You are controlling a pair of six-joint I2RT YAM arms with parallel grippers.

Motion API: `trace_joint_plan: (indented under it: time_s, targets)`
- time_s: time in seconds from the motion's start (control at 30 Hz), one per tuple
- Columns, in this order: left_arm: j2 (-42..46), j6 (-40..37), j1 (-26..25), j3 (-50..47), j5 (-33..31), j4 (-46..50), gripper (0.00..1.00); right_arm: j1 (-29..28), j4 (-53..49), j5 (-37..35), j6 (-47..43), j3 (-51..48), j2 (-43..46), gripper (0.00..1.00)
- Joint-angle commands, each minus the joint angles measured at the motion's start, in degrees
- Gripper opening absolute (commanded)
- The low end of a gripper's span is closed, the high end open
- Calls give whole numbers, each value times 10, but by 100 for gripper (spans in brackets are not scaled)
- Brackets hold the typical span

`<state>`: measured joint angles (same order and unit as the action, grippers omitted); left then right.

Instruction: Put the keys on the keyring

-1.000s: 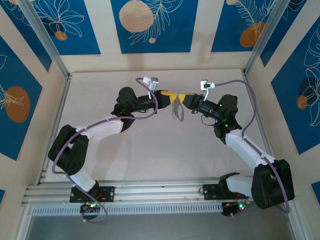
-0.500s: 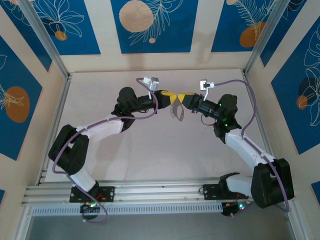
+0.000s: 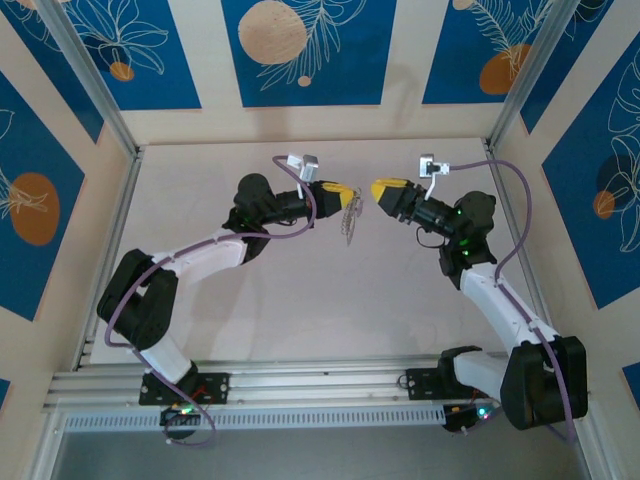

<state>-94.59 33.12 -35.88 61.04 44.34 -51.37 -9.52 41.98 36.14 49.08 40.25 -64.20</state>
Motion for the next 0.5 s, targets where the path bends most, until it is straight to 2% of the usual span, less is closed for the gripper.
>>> trace_joint_plan:
  time_s: [0.0, 0.13, 0.3, 0.47]
  targets:
    - [4, 8, -5, 30, 18, -21, 0, -15, 11, 20, -7, -11, -2, 44]
    - [5, 9, -5, 32, 18, -21, 0, -28, 4, 18, -19, -11, -10, 42]
    - [8, 8, -5, 32, 17, -21, 0, -37, 3, 14, -22, -17, -16, 29]
    - [8, 7, -5, 32, 16, -21, 0, -40, 0, 14, -25, -26, -13, 24]
